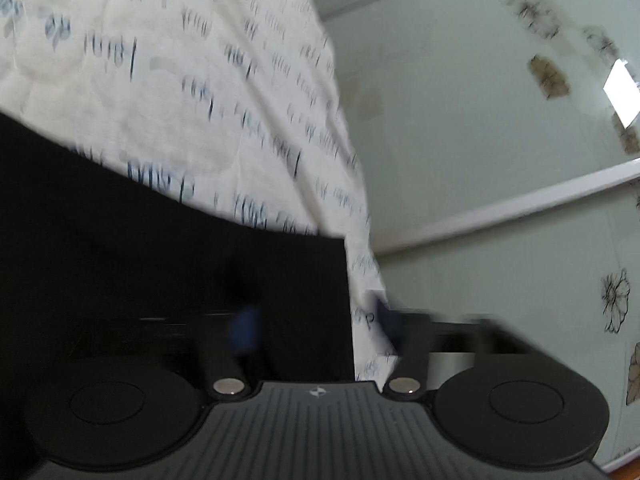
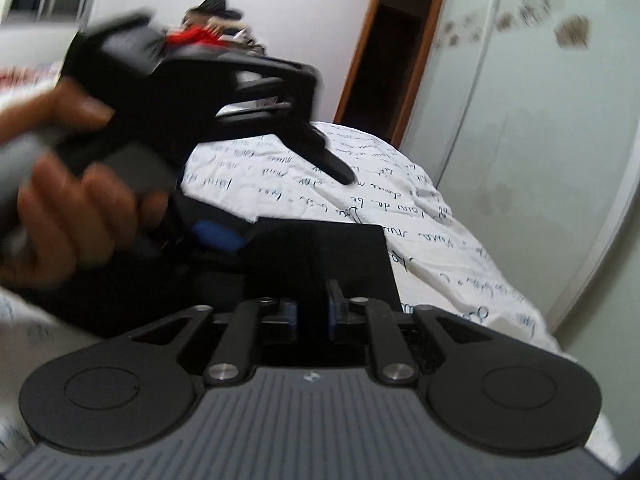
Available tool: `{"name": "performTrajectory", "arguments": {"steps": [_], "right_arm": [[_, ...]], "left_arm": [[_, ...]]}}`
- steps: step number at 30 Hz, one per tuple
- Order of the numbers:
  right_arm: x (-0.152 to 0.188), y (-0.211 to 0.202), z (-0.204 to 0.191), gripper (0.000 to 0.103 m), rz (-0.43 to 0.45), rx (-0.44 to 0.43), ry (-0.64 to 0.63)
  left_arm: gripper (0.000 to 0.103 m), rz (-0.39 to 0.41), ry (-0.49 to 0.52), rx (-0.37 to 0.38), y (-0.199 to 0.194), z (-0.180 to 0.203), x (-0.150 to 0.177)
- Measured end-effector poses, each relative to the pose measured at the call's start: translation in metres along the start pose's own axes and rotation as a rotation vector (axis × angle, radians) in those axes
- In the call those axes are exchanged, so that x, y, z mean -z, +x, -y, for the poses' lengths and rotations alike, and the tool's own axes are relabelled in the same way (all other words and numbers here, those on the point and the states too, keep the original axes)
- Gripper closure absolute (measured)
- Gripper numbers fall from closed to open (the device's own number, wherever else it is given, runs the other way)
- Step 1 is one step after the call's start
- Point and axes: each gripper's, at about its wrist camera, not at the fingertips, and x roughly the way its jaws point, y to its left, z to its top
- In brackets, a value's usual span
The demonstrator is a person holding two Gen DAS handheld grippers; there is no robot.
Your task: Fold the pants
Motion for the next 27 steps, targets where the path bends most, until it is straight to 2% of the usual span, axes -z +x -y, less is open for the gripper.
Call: {"name": "performTrajectory", "arguments": {"steps": [1, 3, 5, 9, 11, 13, 19, 25, 27], "right_arm": [[0.001, 0.002, -0.003, 0.058, -0.007, 0.007, -0.03], [0.001, 0.001, -0.009, 0.045, 0.0, 0.036, -0.071], [0.0, 0.003, -0.012, 0.045, 0.006, 0.053, -0.098], [0.001, 0.008, -0.014, 0.053, -0.014, 0.053, -0.12], [0.004, 0.007, -0.017, 0.053, -0.036, 0.06, -0.135], [0.006, -0.001, -0.019, 0.048, -0.046, 0.042, -0.162], [0.012, -0.009, -0.035, 0.048, -0.045, 0.086, -0.308], [0.022, -0.004, -0.064, 0.048, -0.041, 0.25, -0.564], [0.026, -0.005, -0.071, 0.048, -0.046, 0.281, -0.637]], "left_arm": [[0.073, -0.015, -0.013, -0.002, 0.002, -0.004, 0.002], [0.079, -0.015, -0.022, -0.003, 0.006, -0.008, 0.006], [0.082, -0.006, -0.007, -0.012, 0.009, -0.008, 0.008], [0.083, 0.012, 0.058, -0.019, 0.007, 0.002, 0.009], [0.083, 0.024, 0.084, -0.023, 0.003, 0.005, 0.008], [0.083, 0.032, 0.105, -0.026, 0.001, 0.007, 0.009], [0.083, 0.041, 0.122, -0.021, 0.001, 0.011, 0.01], [0.083, 0.061, 0.129, 0.009, -0.006, 0.016, 0.006], [0.083, 0.069, 0.129, 0.008, -0.007, 0.016, 0.004]]}}
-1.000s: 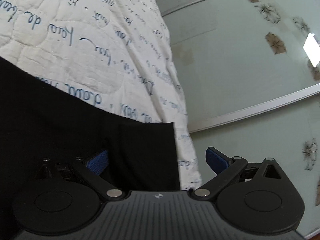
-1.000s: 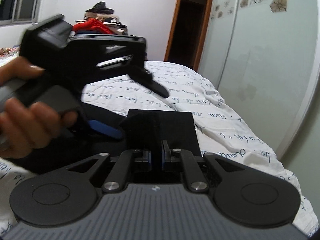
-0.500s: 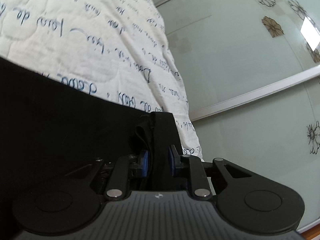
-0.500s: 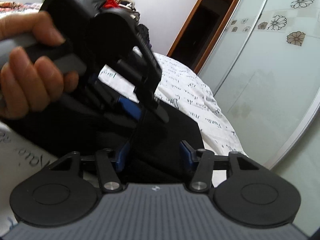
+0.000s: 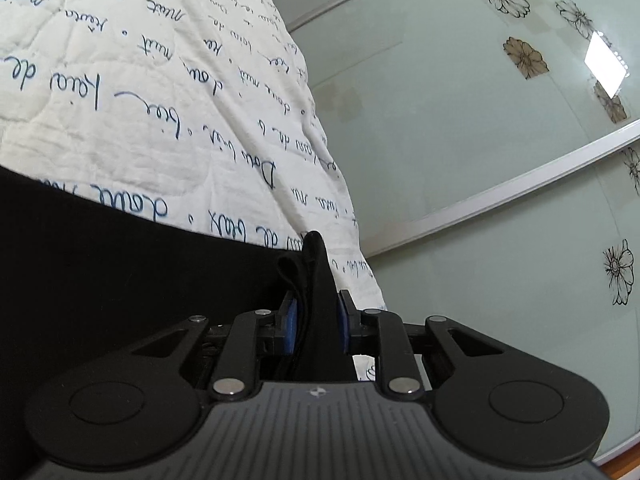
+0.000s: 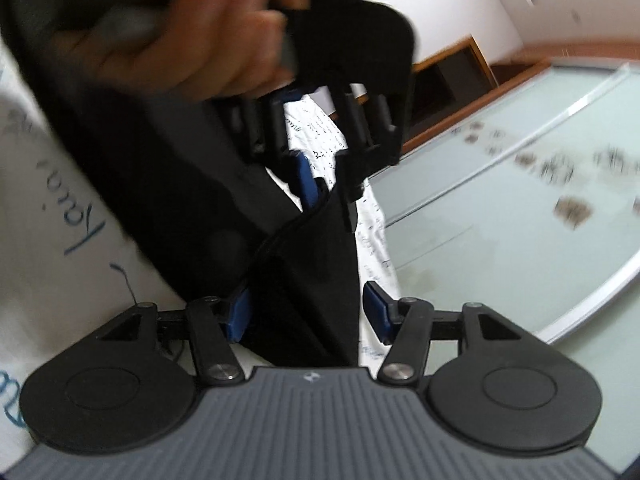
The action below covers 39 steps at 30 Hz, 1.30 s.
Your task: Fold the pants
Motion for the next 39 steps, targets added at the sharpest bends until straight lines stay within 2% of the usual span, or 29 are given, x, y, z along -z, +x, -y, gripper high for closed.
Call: {"name": "performTrajectory", "arguments": {"steps": [3, 5, 6, 7, 9, 10, 11, 13, 14, 15, 19, 27, 29, 30, 31, 32, 35, 39], "right_arm": [[0.0, -0.003, -0.003, 0.049, 0.007, 0.001, -0.023], [0.003, 0.001, -0.003, 0.055, 0.006, -0.011, -0.006], [0.005, 0.001, -0.004, 0.062, 0.006, -0.017, 0.001], [0.006, 0.006, -0.003, 0.077, 0.004, -0.023, 0.0], [0.007, 0.008, -0.008, 0.095, -0.015, -0.04, -0.019], [0.008, 0.009, -0.01, 0.097, -0.021, -0.046, -0.029], [0.007, 0.008, -0.013, 0.097, -0.018, -0.047, -0.033], [0.008, 0.004, -0.011, 0.098, -0.01, -0.043, -0.011], [0.01, 0.003, -0.009, 0.098, -0.007, -0.046, 0.009], [0.009, 0.001, -0.007, 0.098, -0.005, -0.056, 0.029], [0.011, 0.0, 0.011, 0.099, 0.011, -0.085, 0.147], [0.028, 0.007, 0.069, 0.098, 0.039, -0.143, 0.528], [0.029, 0.006, 0.075, 0.098, 0.051, -0.16, 0.575], [0.03, 0.005, 0.078, 0.098, 0.058, -0.17, 0.599], [0.031, 0.004, 0.079, 0.098, 0.059, -0.18, 0.611], [0.031, 0.005, 0.075, 0.098, 0.062, -0.185, 0.607], [0.036, 0.001, 0.075, 0.098, 0.059, -0.189, 0.564], [0.031, 0.002, 0.072, 0.098, 0.061, -0.207, 0.533]], "left_arm": [[0.083, 0.001, -0.007, 0.002, -0.001, -0.001, -0.002], [0.083, -0.001, 0.007, -0.004, -0.001, 0.0, -0.001], [0.083, -0.006, 0.02, -0.013, 0.0, 0.001, 0.0], [0.083, -0.013, 0.031, -0.023, 0.001, 0.002, 0.0], [0.083, -0.026, 0.038, -0.055, 0.003, 0.003, 0.0], [0.082, -0.032, 0.039, -0.067, 0.004, 0.002, 0.001], [0.078, -0.037, 0.041, -0.073, 0.004, 0.001, 0.001], [0.058, -0.053, 0.031, -0.089, 0.006, -0.002, 0.002], [0.037, -0.059, 0.019, -0.085, 0.006, -0.004, 0.003], [0.03, -0.054, 0.006, -0.055, 0.005, -0.005, 0.004], [0.03, -0.057, 0.019, -0.065, 0.006, -0.002, 0.005], [0.03, -0.07, -0.036, -0.032, 0.009, -0.004, 0.006], [0.034, -0.07, -0.043, -0.029, 0.012, -0.004, 0.006], [0.061, -0.066, -0.04, -0.021, 0.012, -0.004, 0.007], [0.075, -0.076, -0.034, -0.013, 0.014, -0.003, 0.008], [0.085, -0.087, -0.03, -0.014, 0.015, -0.003, 0.008], [0.093, -0.054, 0.009, -0.035, 0.01, -0.001, 0.011], [0.093, -0.018, 0.056, -0.045, -0.006, 0.004, 0.011]]}}
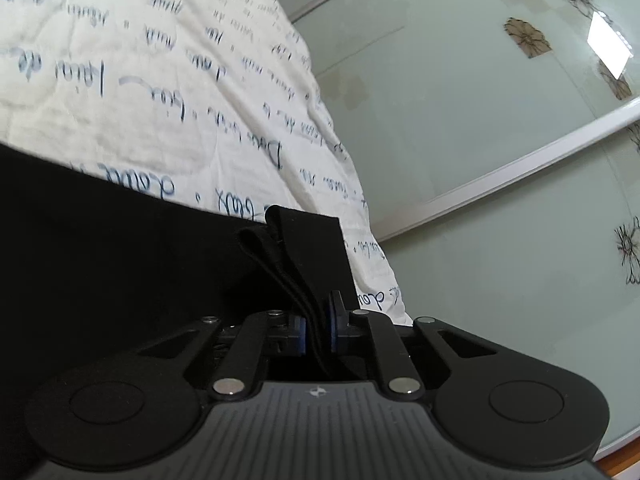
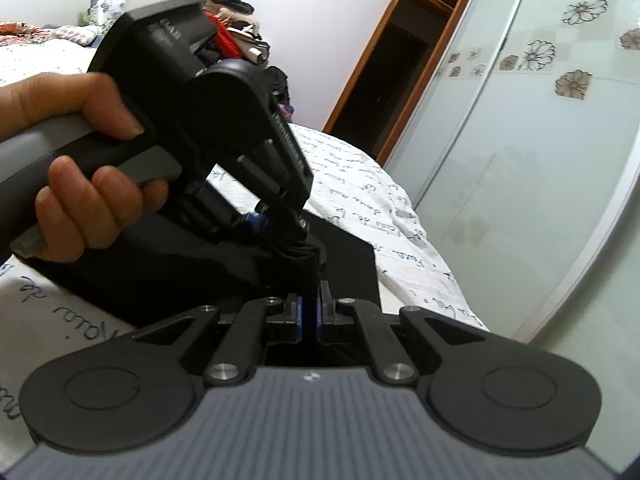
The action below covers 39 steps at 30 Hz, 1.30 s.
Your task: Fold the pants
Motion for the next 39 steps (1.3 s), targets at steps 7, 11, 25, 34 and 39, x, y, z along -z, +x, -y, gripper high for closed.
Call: {"name": "performTrajectory", "arguments": {"steps": [7, 11, 25, 34, 39], "right_arm": [[-0.021, -0.007, -0.017, 0.098, 0.041, -0.07, -0.034], [-0.032, -0.012, -0.036, 0.098, 0.068, -0.15, -0.054], [-0.059, 0.002, -0.107, 0.098, 0.112, -0.424, -0.113], [-0.071, 0.017, -0.131, 0.098, 0.111, -0.526, -0.129], [-0.077, 0.024, -0.135, 0.097, 0.097, -0.546, -0.143]], "left_arm": [[0.093, 0.027, 0.16, -0.142, -0.043, 0.005, 0.007], [0.093, 0.062, 0.231, -0.225, -0.074, -0.001, 0.015], [0.093, 0.135, 0.299, -0.435, -0.16, -0.043, 0.016], [0.093, 0.163, 0.251, -0.491, -0.185, -0.07, 0.016], [0.093, 0.162, 0.257, -0.514, -0.186, -0.076, 0.016]]}}
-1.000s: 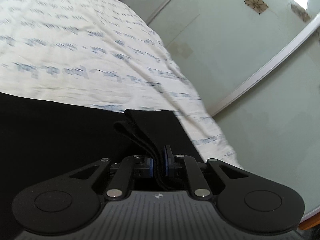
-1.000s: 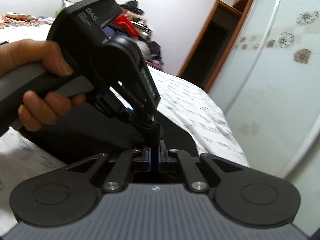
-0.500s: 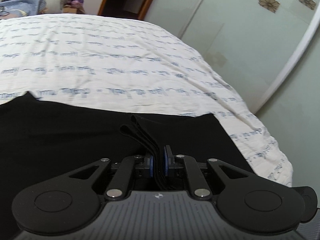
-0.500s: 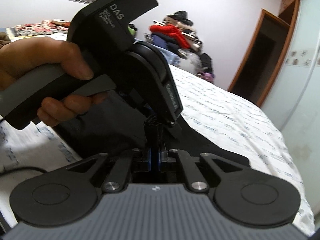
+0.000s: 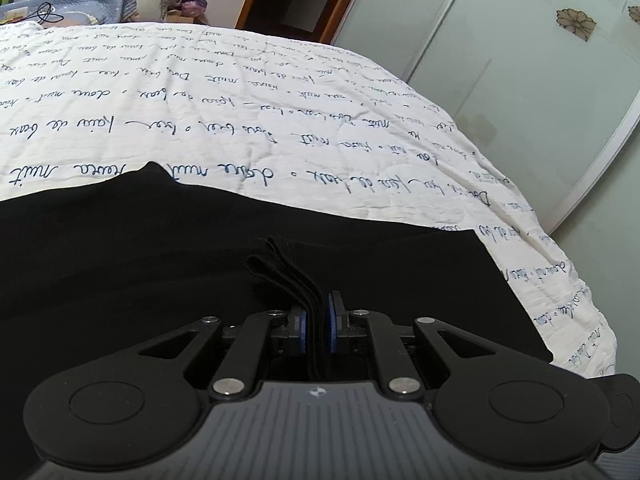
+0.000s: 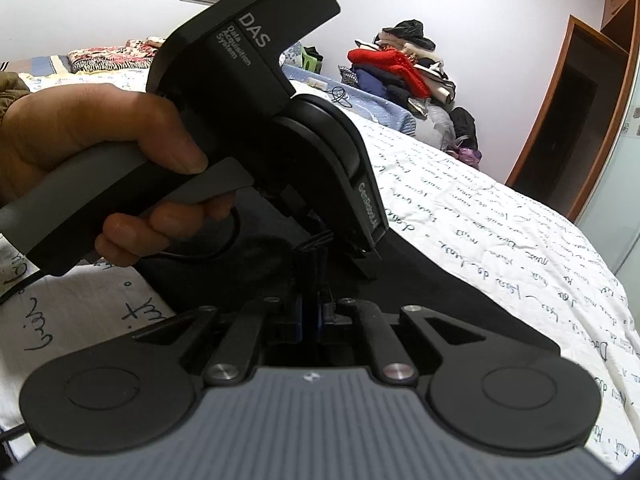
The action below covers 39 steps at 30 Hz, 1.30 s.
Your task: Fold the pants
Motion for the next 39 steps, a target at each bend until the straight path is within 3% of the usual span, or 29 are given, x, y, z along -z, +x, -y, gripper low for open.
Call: {"name": "performTrajectory", "arguments": {"steps": [4, 7, 13, 15, 16, 21, 25, 28, 31, 33, 37, 38, 39], "right_arm": [[-0.012, 0.009, 0.004, 0.097, -0.018, -0.007, -0.001], [-0.01, 0.01, 0.006, 0.097, -0.022, -0.007, -0.001], [-0.012, 0.019, 0.007, 0.097, -0.022, -0.008, -0.007], [-0.008, 0.015, 0.005, 0.096, -0.023, -0.01, -0.007], [-0.008, 0.015, 0.005, 0.096, -0.022, -0.013, -0.007], [-0.006, 0.013, 0.001, 0.086, -0.037, -0.05, -0.033], [-0.016, -0.013, 0.018, 0.084, 0.028, -0.182, 0.019], [-0.026, -0.017, 0.04, 0.083, 0.063, -0.116, 0.094], [-0.024, 0.011, 0.052, 0.083, -0.022, -0.01, 0.119], [-0.015, 0.03, 0.048, 0.082, -0.106, -0.026, 0.121], [-0.012, 0.022, 0.031, 0.082, -0.101, -0.016, 0.041], [-0.012, 0.02, 0.035, 0.079, -0.091, -0.016, 0.061], [-0.013, 0.019, 0.038, 0.069, -0.08, -0.007, 0.08]], "left_arm": [[0.091, -0.011, -0.002, -0.024, -0.002, -0.003, -0.001], [0.082, 0.001, -0.018, -0.062, -0.009, -0.008, -0.001], [0.065, 0.082, -0.041, -0.239, -0.05, -0.031, 0.007], [0.041, 0.107, -0.079, -0.274, -0.074, -0.045, 0.013], [0.035, 0.117, -0.098, -0.3, -0.087, -0.052, 0.017], [0.025, 0.156, -0.095, -0.548, -0.155, -0.079, 0.028], [0.018, 0.175, -0.059, -0.708, -0.188, -0.092, 0.035], [0.018, 0.166, -0.056, -0.647, -0.182, -0.087, 0.035], [0.018, 0.126, -0.049, -0.504, -0.154, -0.072, 0.031], [0.018, 0.121, -0.017, -0.453, -0.134, -0.056, 0.028], [0.018, 0.115, 0.059, -0.374, -0.099, -0.017, 0.015], [0.018, 0.119, 0.075, -0.341, -0.092, -0.009, 0.012], [0.018, 0.122, 0.091, -0.306, -0.083, 0.001, 0.007]]}}
